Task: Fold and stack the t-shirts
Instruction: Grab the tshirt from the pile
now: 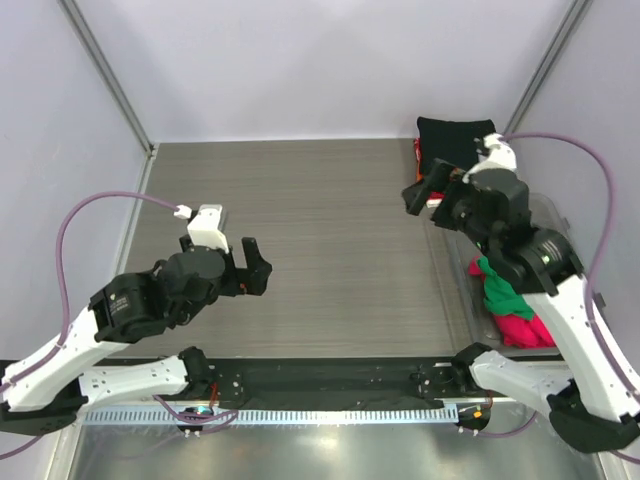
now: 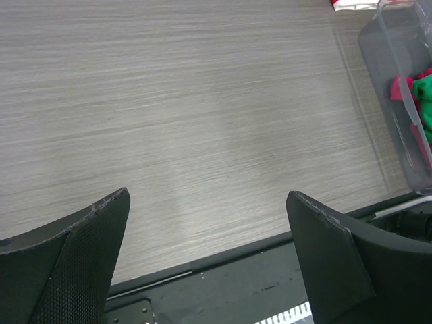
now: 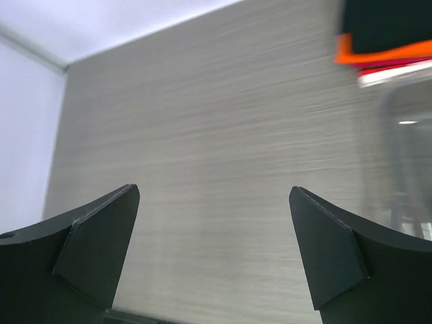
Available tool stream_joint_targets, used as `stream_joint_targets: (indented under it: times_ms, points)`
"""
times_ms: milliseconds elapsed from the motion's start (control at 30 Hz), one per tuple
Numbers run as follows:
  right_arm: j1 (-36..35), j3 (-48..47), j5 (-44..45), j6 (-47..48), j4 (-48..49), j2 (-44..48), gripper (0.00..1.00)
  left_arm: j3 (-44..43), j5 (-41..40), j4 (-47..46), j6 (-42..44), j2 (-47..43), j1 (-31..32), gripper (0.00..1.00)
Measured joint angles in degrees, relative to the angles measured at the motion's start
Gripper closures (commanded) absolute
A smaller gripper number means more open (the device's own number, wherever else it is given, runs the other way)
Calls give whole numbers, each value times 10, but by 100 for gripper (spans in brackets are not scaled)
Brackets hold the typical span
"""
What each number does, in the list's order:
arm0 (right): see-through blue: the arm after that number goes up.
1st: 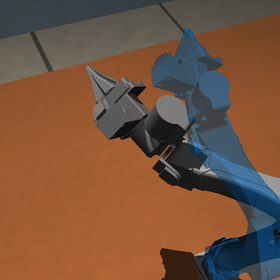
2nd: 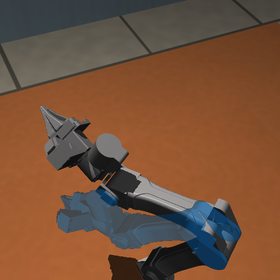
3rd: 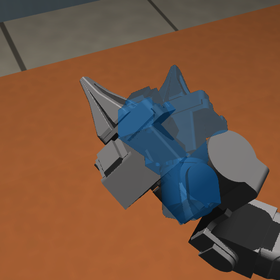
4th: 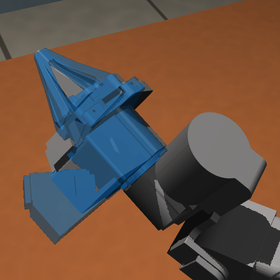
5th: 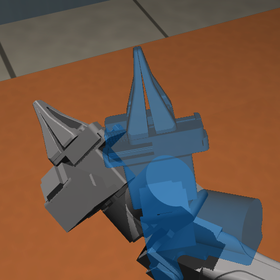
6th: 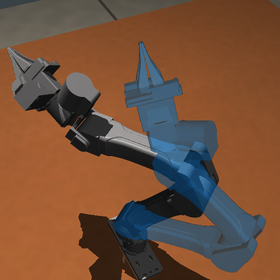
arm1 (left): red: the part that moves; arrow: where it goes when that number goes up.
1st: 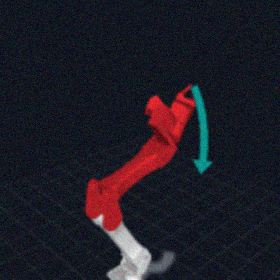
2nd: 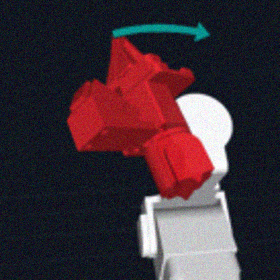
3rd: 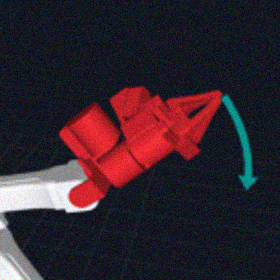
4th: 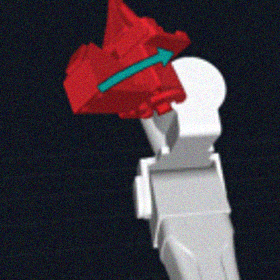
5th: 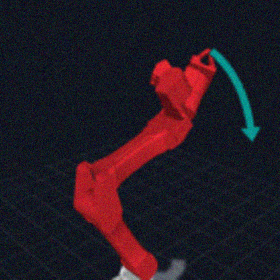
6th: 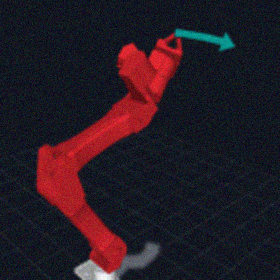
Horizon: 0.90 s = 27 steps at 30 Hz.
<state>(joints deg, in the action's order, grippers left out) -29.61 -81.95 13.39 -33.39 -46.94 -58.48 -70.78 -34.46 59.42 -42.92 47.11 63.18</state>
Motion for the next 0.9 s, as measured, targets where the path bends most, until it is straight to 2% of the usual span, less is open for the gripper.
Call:
stream_joint_targets:
  times_ms: [167,267,400,500,633,900]
  points:
    - [27,22,125,4,-45,42,0,4,-4,-5,17,-4,0,0]
    - [130,43,126,10,-59,26,0,30,-7,-28,43,-20,0,0]
    - [303,91,98,20,-70,-49,0,57,-40,-23,60,-43,0,0]
    - [377,128,93,21,-78,-118,0,60,-65,-13,63,-54,0,0]
    - [424,168,85,31,-85,-154,0,76,-81,2,61,-78,0,0]
    - [449,217,78,33,-66,-158,0,139,-95,24,42,-156,0,0]
